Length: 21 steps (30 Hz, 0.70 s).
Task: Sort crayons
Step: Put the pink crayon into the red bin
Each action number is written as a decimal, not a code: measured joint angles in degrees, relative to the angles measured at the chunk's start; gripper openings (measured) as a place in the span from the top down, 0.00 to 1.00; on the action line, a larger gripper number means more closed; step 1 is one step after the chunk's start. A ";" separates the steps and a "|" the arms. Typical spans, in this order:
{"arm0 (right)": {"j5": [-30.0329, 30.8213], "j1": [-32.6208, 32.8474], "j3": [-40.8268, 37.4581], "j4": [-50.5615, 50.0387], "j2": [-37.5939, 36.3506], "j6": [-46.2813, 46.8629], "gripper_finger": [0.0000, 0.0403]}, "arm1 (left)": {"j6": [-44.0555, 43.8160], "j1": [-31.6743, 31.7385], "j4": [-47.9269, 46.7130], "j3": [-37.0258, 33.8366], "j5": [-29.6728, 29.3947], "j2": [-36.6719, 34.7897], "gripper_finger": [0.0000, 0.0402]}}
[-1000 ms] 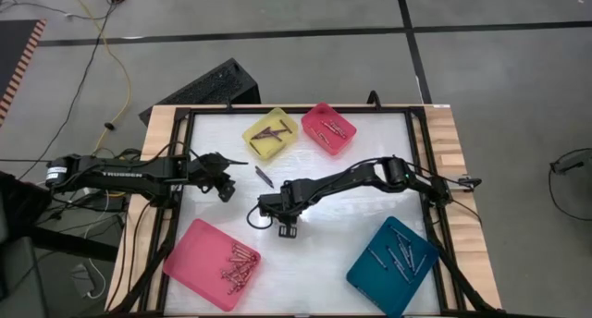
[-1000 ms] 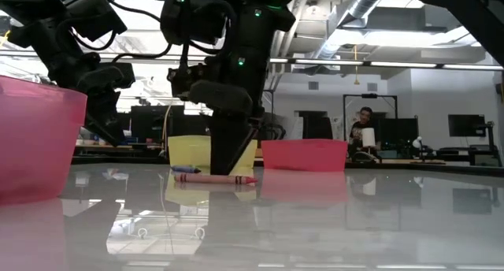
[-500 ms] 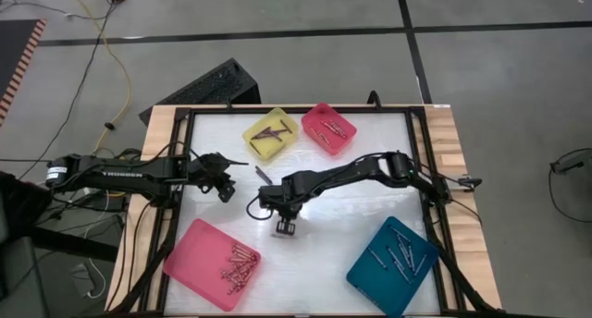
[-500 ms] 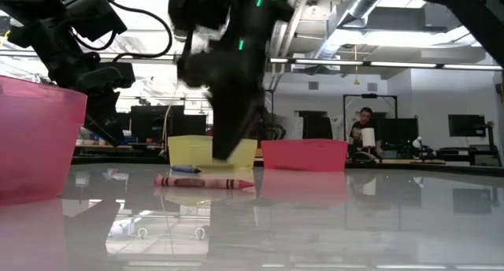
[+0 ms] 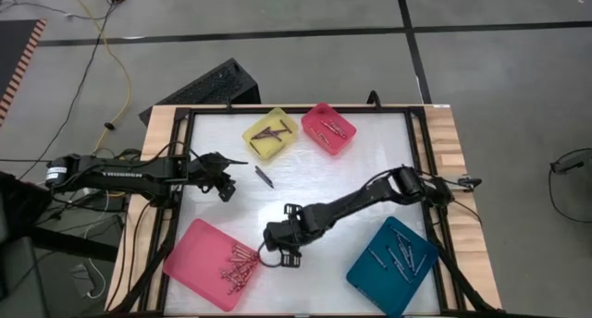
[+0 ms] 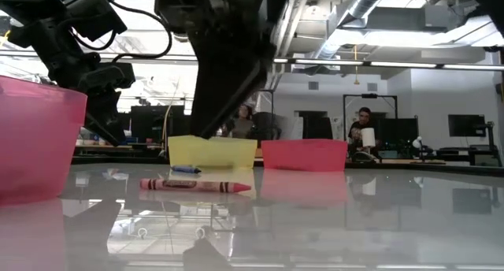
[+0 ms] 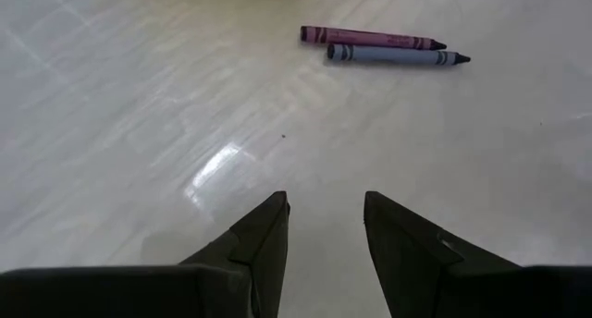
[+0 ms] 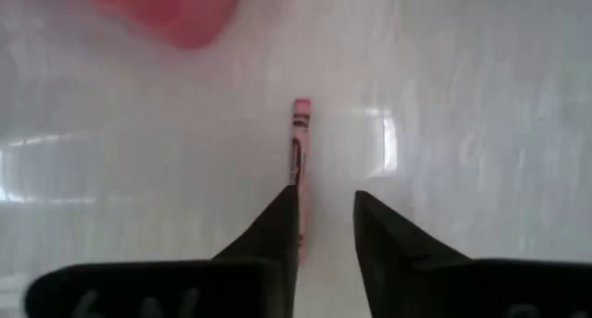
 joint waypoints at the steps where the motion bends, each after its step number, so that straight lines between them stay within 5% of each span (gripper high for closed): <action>1: -0.15 0.11 -0.01 -0.19 0.08 0.39 0.71 | 0.00 0.01 -0.01 0.00 -0.02 0.00 0.67; 10: -1.73 0.26 -0.09 1.93 3.50 2.47 0.52 | -0.02 0.01 -0.02 0.00 -0.03 -0.01 0.67; 21: -0.41 0.28 -0.42 -1.76 4.79 5.62 0.54 | -0.66 0.01 -0.84 0.00 -0.16 0.00 0.67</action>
